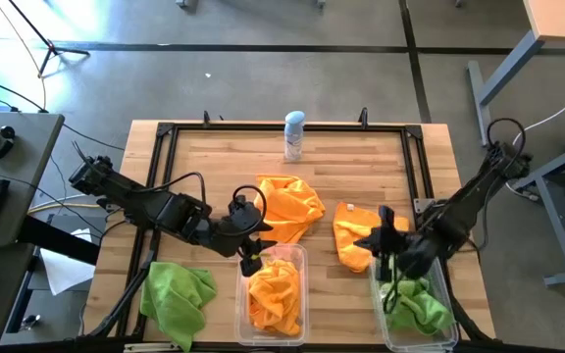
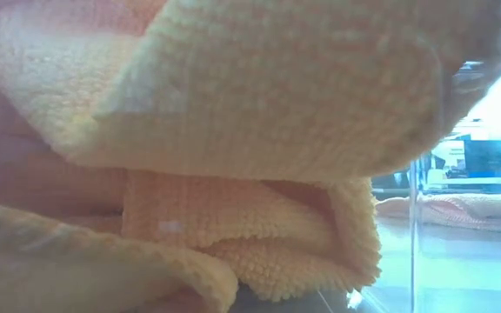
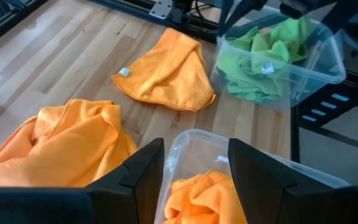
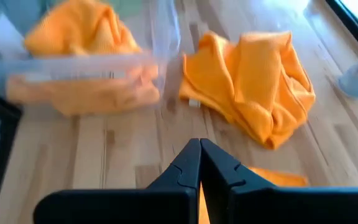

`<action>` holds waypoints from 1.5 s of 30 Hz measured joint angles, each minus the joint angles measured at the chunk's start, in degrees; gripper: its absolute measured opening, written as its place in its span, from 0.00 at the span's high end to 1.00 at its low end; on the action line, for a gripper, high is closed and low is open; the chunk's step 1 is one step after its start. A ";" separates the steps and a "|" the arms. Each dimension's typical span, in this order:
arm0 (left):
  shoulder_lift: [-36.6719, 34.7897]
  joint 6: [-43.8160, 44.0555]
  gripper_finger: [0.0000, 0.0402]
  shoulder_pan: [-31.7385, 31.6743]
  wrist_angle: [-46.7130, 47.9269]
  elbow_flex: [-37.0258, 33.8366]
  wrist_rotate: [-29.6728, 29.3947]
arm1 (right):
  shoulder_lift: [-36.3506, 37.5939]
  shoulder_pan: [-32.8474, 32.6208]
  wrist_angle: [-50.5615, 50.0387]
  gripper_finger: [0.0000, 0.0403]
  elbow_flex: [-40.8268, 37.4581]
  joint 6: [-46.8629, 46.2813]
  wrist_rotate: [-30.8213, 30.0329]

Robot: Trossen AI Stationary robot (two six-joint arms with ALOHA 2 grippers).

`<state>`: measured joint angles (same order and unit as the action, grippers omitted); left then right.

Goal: Sort microfiber towel by color & place in baskets
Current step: Put the yellow towel into the left transparent bin

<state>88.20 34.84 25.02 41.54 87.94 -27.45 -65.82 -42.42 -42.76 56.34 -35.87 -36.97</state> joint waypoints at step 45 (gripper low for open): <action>7.11 -30.61 0.59 -40.81 -8.22 -23.43 28.92 | 8.39 6.45 6.44 0.98 -8.99 -0.22 -9.98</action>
<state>95.32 4.23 -15.79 33.32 64.51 1.47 -57.43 -35.97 -36.32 47.35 -36.09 -46.94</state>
